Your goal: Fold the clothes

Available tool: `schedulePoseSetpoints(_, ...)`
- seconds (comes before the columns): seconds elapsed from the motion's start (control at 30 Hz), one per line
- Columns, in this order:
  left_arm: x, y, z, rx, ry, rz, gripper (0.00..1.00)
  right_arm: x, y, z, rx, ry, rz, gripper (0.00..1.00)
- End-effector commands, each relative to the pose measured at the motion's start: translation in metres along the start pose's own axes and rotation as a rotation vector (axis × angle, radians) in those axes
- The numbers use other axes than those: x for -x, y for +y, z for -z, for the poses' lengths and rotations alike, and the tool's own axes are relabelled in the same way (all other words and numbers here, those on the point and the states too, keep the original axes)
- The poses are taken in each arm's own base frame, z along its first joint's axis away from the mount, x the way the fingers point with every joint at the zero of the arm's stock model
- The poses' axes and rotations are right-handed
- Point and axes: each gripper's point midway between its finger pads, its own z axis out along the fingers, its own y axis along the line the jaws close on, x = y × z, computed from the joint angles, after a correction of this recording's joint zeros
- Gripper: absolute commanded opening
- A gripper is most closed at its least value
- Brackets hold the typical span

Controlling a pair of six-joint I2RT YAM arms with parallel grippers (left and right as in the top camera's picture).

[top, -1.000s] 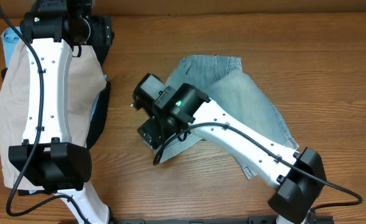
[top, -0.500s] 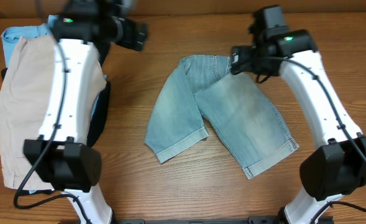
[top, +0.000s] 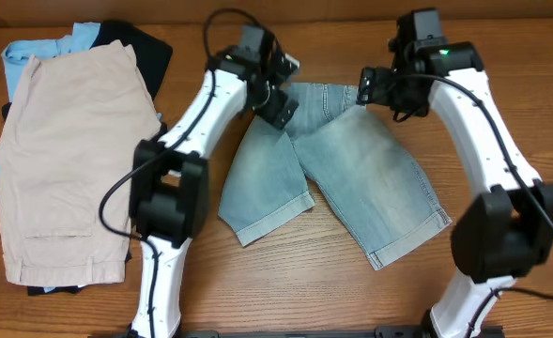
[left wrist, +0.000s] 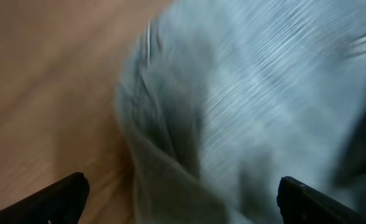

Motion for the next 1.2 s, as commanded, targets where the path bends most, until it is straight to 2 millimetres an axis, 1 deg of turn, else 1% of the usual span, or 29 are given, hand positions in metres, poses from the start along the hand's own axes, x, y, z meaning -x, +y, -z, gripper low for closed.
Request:
schedulePoseSetpoints(0.0,-0.012,0.016,-0.005,0.075,0.048,0.085,0.89,-0.009,-0.006,-0.026,-0.028,0.064,-0.029,0.82)
schedulePoseSetpoints(0.03,-0.016,0.02,-0.004,0.087,0.061,0.104,0.83,-0.011,-0.008,-0.03,-0.033,0.078,-0.031,0.79)
schedulePoseSetpoints(0.07,-0.02,0.023,-0.003,0.102,0.076,0.122,0.73,-0.013,-0.009,-0.033,-0.037,0.089,-0.032,0.73)
schedulePoseSetpoints(0.1,-0.025,0.027,-0.003,0.113,0.091,0.137,0.59,-0.014,-0.009,-0.035,-0.039,0.095,-0.032,0.69)
schedulePoseSetpoints(0.13,-0.029,0.03,-0.002,0.127,0.108,0.153,0.37,-0.015,-0.009,-0.036,-0.039,0.098,-0.033,0.63)
schedulePoseSetpoints(0.17,-0.035,0.032,-0.001,0.132,0.127,0.161,0.28,-0.015,-0.009,-0.036,-0.039,0.097,-0.033,0.58)
schedulePoseSetpoints(0.2,-0.039,0.033,0.0,0.13,0.143,0.167,0.22,-0.014,-0.009,-0.036,-0.038,0.097,-0.032,0.53)
schedulePoseSetpoints(0.23,-0.045,0.033,0.001,0.126,0.164,0.172,0.18,-0.015,-0.008,-0.036,-0.031,0.098,-0.031,0.49)
schedulePoseSetpoints(0.27,-0.05,0.033,0.002,0.122,0.186,0.177,0.1,-0.015,-0.006,-0.036,-0.019,0.1,-0.031,0.46)
schedulePoseSetpoints(0.3,-0.056,0.033,0.004,0.117,0.209,0.183,0.04,-0.015,-0.004,-0.037,-0.012,0.103,-0.028,0.46)
schedulePoseSetpoints(0.4,-0.072,0.033,0.015,0.108,0.278,0.235,0.04,-0.011,-0.003,-0.04,-0.006,0.089,-0.026,0.47)
schedulePoseSetpoints(0.43,-0.074,0.033,0.02,0.108,0.293,0.255,0.04,-0.009,-0.001,-0.04,0.004,0.079,-0.024,0.47)
schedulePoseSetpoints(0.5,-0.074,0.036,0.036,0.119,0.307,0.295,0.04,-0.003,0.008,-0.04,0.052,0.061,0.002,0.47)
schedulePoseSetpoints(0.53,-0.073,0.041,0.048,0.145,0.311,0.333,0.04,-0.002,0.02,-0.039,0.121,0.057,0.061,0.5)
schedulePoseSetpoints(0.6,-0.073,0.05,0.074,0.217,0.319,0.425,0.04,-0.003,0.044,-0.035,0.262,0.057,0.157,0.52)
schedulePoseSetpoints(0.63,-0.074,0.053,0.087,0.249,0.322,0.463,0.04,-0.003,0.05,-0.034,0.286,0.055,0.176,0.52)
schedulePoseSetpoints(0.7,-0.072,0.055,0.105,0.277,0.315,0.504,0.04,-0.003,0.054,-0.034,0.283,0.047,0.19,0.52)
schedulePoseSetpoints(0.77,-0.069,0.053,0.11,0.269,0.298,0.515,0.05,-0.003,0.062,-0.035,0.283,0.033,0.217,0.53)
schedulePoseSetpoints(0.8,-0.068,0.052,0.109,0.264,0.295,0.514,0.04,-0.003,0.067,-0.037,0.275,0.025,0.231,0.53)
schedulePoseSetpoints(0.87,-0.067,0.049,0.108,0.262,0.299,0.508,0.04,-0.003,0.073,-0.044,0.228,0.008,0.262,0.58)
schedulePoseSetpoints(0.93,-0.068,0.048,0.106,0.261,0.301,0.505,0.04,-0.007,0.075,-0.056,0.165,0.007,0.29,0.8)
schedulePoseSetpoints(1.03,-0.066,0.048,0.105,0.262,0.295,0.505,0.04,-0.022,0.08,-0.079,0.128,0.051,0.366,0.91)
schedulePoseSetpoints(1.13,-0.067,0.052,0.106,0.265,0.289,0.513,0.04,-0.037,0.079,-0.099,0.115,0.11,0.376,0.91)
schedulePoseSetpoints(1.17,-0.067,0.054,0.106,0.266,0.289,0.516,0.04,-0.039,0.078,-0.103,0.111,0.123,0.374,0.88)
